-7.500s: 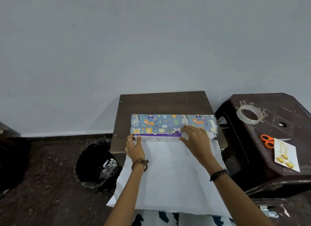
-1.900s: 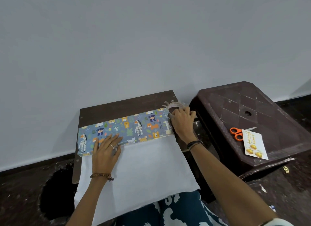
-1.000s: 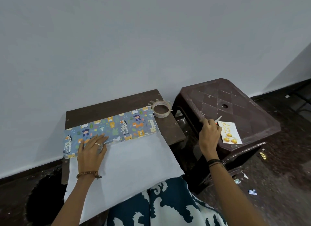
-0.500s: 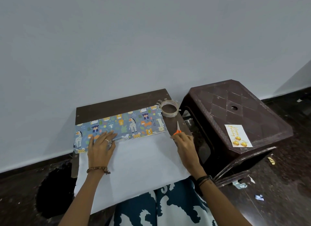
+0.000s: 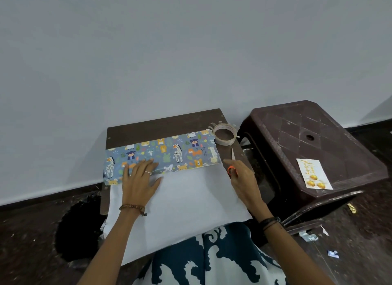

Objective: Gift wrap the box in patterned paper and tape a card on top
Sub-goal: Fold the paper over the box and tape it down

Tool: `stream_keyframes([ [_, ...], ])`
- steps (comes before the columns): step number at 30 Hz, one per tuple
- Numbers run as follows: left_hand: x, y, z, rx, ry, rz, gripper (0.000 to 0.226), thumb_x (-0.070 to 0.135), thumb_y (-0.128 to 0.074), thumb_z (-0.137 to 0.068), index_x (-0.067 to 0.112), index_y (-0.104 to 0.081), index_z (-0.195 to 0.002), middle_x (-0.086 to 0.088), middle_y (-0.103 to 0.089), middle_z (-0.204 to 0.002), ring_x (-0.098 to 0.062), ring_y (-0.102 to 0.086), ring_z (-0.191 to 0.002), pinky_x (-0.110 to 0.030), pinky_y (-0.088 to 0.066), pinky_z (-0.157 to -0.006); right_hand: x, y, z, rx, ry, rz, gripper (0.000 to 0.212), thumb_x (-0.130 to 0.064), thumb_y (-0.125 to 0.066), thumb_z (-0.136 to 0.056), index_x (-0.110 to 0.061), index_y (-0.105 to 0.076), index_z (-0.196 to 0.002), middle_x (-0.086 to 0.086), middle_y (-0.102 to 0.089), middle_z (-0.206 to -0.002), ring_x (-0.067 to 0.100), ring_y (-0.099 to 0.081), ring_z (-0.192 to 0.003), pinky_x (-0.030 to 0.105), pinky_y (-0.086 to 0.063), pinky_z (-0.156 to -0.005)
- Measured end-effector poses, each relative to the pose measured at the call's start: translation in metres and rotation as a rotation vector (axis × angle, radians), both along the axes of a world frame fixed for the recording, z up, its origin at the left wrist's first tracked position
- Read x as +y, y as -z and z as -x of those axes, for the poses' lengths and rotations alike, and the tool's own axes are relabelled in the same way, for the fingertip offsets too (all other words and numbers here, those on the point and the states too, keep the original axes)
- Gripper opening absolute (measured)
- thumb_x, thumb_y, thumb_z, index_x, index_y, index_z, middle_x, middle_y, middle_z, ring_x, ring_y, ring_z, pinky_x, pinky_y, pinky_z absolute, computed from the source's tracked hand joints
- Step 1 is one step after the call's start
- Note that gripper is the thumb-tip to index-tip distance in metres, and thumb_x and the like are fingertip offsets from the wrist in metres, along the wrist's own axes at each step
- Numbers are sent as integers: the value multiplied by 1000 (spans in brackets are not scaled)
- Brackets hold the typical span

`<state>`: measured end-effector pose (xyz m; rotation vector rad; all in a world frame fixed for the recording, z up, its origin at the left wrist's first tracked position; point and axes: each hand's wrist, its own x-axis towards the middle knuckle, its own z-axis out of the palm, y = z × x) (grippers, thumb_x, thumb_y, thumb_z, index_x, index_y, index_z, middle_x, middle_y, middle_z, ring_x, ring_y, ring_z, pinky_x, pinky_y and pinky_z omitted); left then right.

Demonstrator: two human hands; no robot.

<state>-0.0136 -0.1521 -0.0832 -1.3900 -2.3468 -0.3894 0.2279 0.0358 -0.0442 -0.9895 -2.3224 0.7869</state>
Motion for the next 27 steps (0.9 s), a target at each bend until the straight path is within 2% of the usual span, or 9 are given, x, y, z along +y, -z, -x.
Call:
stream_keyframes([
  [1, 1, 0, -1, 8, -7, -6, 35, 33, -65, -77, 16, -65, -108, -7, -67, -111, -25, -56, -108, -56, -35, -98, -1, -4, 8, 24, 3, 79, 41, 2, -49, -89, -13, -54, -128, 3, -61, -119, 14, -56, -100, 26, -46, -82],
  [3, 4, -1, -1, 0, -39, -11, 42, 14, -82, -66, 14, -66, -105, -8, -68, -107, -29, -61, -103, -58, -39, -94, -1, -5, 25, -7, -16, 228, 52, -8, -51, -91, -18, -38, -141, 0, -55, -130, 14, -54, -111, 31, -47, -91],
  [6, 4, -3, 2, 3, -34, -34, 47, 7, -84, -60, 14, -67, -103, -7, -68, -104, -25, -59, -101, -56, -39, -93, 1, -4, 45, -78, -26, 319, 59, -14, -50, -89, -25, -30, -143, 0, -59, -126, 19, -59, -106, 33, -51, -83],
  [11, -17, 2, 21, 13, -43, -109, 34, 13, -68, -70, 17, -64, -104, -5, -67, -106, -19, -47, -106, -53, -37, -95, -9, -7, 68, -86, -56, 307, 57, -3, -57, -88, -12, -36, -141, 7, -60, -125, 22, -57, -111, 12, -36, -75],
  [15, -39, 1, 34, 14, -70, -127, 32, 25, -46, -79, 16, -67, -103, -5, -68, -106, -19, -50, -106, -52, -38, -95, -22, 0, 80, -77, -111, 306, 58, -3, -57, -87, -14, -36, -141, 8, -59, -126, 22, -58, -112, 19, -42, -79],
  [17, -38, -2, 32, 14, -65, -116, 36, 26, -41, -80, 17, -69, -101, -5, -69, -106, -21, -58, -103, -47, -38, -95, -27, -2, 81, -77, -74, 240, 62, -1, -56, -87, -13, -32, -142, 9, -52, -133, 23, -50, -120, 26, -43, -86],
  [20, -32, -8, 27, -37, -83, -79, 38, 27, -40, -80, 18, -70, -100, -3, -70, -105, -24, -65, -99, -47, -42, -95, -35, -12, 86, -86, -29, -66, 64, 3, -57, -82, -9, -34, -141, 12, -38, -143, 27, -36, -132, 35, -43, -98],
  [23, -31, -9, 20, -118, -117, -56, 38, 29, -40, -81, 18, -71, -100, -3, -70, -106, -25, -66, -101, -52, -40, -96, -46, -23, 104, -92, -250, -277, 61, -3, -65, -80, -8, -42, -137, 16, -40, -144, 31, -39, -132, 40, -38, -104],
  [27, -31, -14, 13, -210, -141, -114, 40, 32, -41, -84, 17, -65, -111, -5, -65, -117, -24, -57, -114, -55, -29, -104, -59, -21, 135, -250, -558, -380, 64, -10, -74, -75, -7, -47, -133, 16, -46, -140, 32, -42, -130, 44, -32, -108],
])
